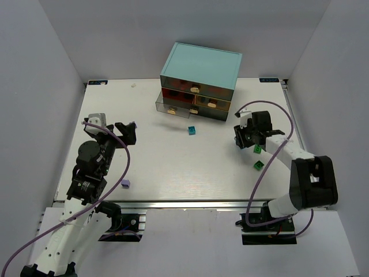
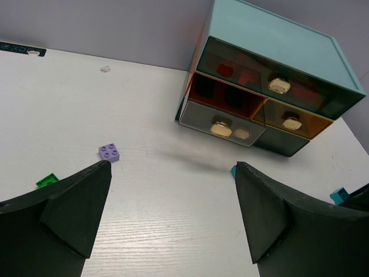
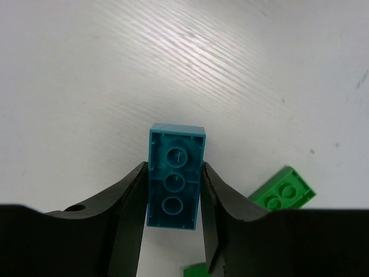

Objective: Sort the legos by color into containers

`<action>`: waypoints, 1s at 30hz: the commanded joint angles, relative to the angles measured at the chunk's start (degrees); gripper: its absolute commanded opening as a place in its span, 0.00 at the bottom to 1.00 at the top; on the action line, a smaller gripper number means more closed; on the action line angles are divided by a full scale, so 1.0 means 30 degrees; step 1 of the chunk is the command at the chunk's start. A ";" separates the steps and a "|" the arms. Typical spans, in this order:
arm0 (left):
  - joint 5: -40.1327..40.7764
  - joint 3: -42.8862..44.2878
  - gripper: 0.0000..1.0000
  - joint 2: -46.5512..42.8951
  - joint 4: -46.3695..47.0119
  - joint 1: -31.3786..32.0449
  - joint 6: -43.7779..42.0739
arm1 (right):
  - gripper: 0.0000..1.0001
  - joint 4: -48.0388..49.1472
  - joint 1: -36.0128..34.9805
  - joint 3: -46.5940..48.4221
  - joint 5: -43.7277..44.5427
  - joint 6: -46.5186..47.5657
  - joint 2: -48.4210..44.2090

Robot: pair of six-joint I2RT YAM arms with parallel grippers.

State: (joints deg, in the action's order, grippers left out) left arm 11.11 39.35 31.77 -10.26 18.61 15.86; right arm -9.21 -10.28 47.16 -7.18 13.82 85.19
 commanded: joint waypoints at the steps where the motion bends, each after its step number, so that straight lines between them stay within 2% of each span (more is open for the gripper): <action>1: -0.0482 0.0007 0.98 0.0045 0.0022 0.0066 -0.0217 | 0.00 -0.1758 -0.1049 0.0861 -0.3927 0.4428 -0.1821; 2: -0.0656 -0.0022 0.98 0.0045 0.0080 0.0066 -0.0246 | 0.00 -0.2836 -0.1286 0.1182 -0.5356 0.5373 -0.2346; 4: -0.0745 -0.0080 0.98 0.0045 0.0139 0.0066 -0.0305 | 0.00 -0.3868 -0.1843 0.2470 -0.6390 0.7102 -0.2584; 10: -0.1449 -0.0314 0.98 0.0162 0.0549 0.0066 -0.0686 | 0.00 -0.3171 -0.5886 0.7037 -0.4555 0.9102 -0.1271; 15: -0.1565 -0.0461 0.98 0.0513 0.0696 0.0066 -0.1008 | 0.00 -0.2646 -0.7408 1.2545 -0.3613 0.9191 0.2888; 20: -0.1859 -0.0549 0.98 0.0631 0.0872 -0.0110 -0.1301 | 0.04 -0.2348 -0.7851 1.8053 -0.2763 0.8635 0.6984; 23: -0.1976 -0.0608 0.98 0.0602 0.0930 -0.0110 -0.1418 | 0.11 -0.2350 -0.7968 2.0306 -0.2587 0.8400 0.8803; 26: -0.2093 -0.0637 0.98 0.0631 0.0989 -0.0110 -0.1477 | 0.23 -0.2000 -0.8115 2.1629 -0.2353 0.8224 1.0095; 30: -0.2327 -0.0637 0.98 0.0572 0.1077 -0.0110 -0.1594 | 0.48 -0.1733 -0.8116 2.2831 -0.1738 0.8166 1.1358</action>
State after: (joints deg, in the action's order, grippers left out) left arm 5.50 37.87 33.91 -8.29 18.50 12.01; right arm -16.67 -34.37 110.72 -14.20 38.98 117.73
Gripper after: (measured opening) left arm 0.976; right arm 0.469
